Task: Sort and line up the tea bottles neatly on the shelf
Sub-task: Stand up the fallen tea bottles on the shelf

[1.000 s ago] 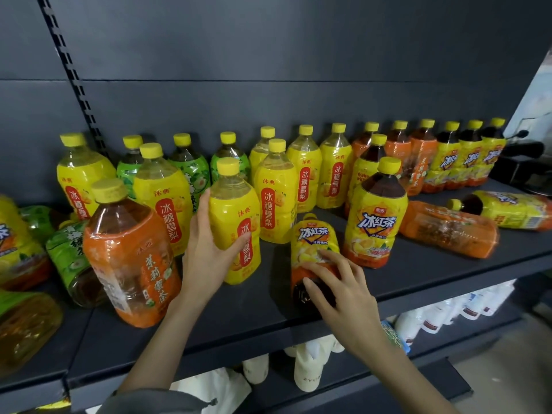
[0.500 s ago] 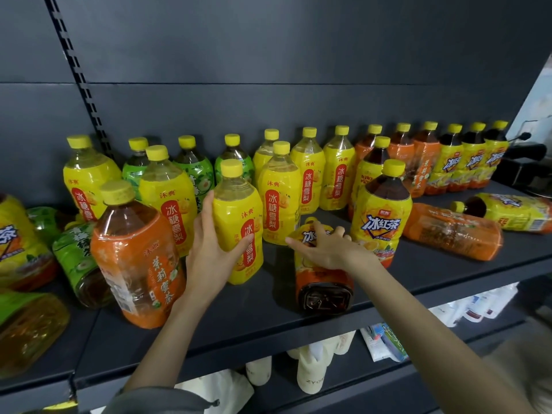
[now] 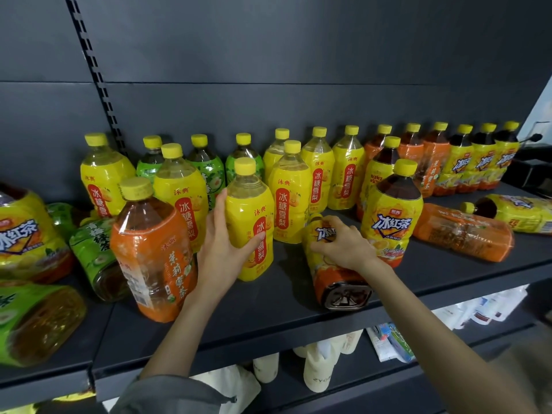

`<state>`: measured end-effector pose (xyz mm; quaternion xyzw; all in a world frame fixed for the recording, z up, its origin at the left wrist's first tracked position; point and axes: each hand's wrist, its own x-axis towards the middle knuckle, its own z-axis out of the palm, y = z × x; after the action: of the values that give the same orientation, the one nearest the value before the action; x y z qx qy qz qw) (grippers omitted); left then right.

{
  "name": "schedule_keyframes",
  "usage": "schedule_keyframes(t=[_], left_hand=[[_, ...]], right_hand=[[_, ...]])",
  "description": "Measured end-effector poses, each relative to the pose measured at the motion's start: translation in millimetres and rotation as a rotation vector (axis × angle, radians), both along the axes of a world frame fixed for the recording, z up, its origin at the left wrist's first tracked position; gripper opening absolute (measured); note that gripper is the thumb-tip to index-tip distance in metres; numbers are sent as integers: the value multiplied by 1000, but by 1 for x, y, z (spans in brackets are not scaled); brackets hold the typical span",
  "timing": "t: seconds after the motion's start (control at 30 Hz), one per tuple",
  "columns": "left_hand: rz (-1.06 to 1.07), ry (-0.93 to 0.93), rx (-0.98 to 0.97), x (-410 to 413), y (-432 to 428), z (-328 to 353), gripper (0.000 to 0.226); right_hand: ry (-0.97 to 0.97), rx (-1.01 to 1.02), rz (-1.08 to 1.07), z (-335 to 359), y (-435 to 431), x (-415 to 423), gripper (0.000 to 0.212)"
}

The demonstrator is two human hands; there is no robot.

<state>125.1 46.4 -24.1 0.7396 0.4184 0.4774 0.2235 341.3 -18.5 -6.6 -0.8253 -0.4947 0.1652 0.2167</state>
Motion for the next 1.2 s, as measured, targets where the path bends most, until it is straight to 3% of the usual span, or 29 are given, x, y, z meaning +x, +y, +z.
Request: schedule_keyframes(t=[0.23, 0.47, 0.83, 1.07, 1.2], left_hand=[[8, 8, -9, -2, 0, -1, 103], [4, 2, 6, 0, -2, 2, 100], [9, -11, 13, 2, -2, 2, 100], [31, 8, 14, 1, -1, -1, 101], [26, 7, 0, 2, -1, 0, 102]], right_hand=[[0, 298, -33, -1, -15, 1, 71], [-45, 433, -21, -7, -18, 4, 70], [-49, 947, -16, -36, -15, -6, 66], [-86, 1116, 1, -60, -7, -14, 66], [-95, 1108, 61, -65, -1, -10, 69]])
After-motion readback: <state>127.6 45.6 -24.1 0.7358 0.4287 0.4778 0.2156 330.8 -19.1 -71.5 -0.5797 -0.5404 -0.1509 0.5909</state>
